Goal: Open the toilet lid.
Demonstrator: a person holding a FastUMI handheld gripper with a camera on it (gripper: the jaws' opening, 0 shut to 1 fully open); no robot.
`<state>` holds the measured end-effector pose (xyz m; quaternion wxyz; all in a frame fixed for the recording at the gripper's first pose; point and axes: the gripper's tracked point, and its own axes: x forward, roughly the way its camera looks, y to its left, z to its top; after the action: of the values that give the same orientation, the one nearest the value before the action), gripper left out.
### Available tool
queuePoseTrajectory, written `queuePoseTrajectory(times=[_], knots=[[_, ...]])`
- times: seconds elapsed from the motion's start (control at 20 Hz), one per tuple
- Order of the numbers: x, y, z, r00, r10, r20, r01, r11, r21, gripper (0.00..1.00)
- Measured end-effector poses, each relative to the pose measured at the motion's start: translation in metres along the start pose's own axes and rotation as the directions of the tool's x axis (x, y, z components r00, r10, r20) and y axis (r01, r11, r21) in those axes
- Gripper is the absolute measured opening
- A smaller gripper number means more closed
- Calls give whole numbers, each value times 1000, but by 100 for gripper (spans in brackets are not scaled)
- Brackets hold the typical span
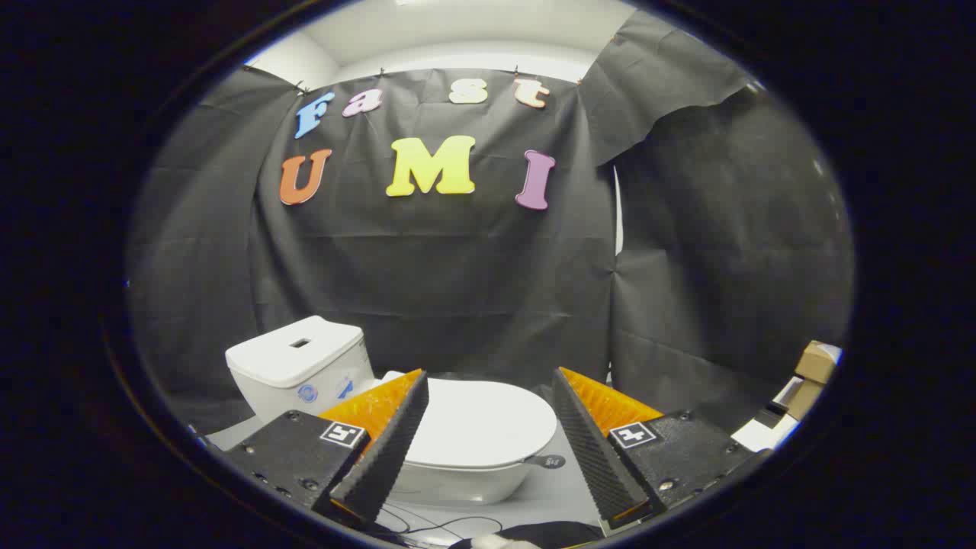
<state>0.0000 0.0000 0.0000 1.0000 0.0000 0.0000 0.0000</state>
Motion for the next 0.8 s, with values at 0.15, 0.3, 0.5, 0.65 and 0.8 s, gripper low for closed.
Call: queuePoseTrajectory(times=[0.15, 0.3, 0.5, 0.65, 0.8], knots=[[1, 2, -3, 1000, 2, -6, -2, 1000, -15, 100], [0, 2, -1, 1000, 1, -8, -1, 1000, -1, 100], [0, 3, -4, 1000, 2, -12, -2, 1000, 8, 100], [1, 2, -4, 1000, 4, -16, -4, 1000, 10, 100], [1, 2, -4, 1000, 8, -18, -8, 1000, 14, 100]])
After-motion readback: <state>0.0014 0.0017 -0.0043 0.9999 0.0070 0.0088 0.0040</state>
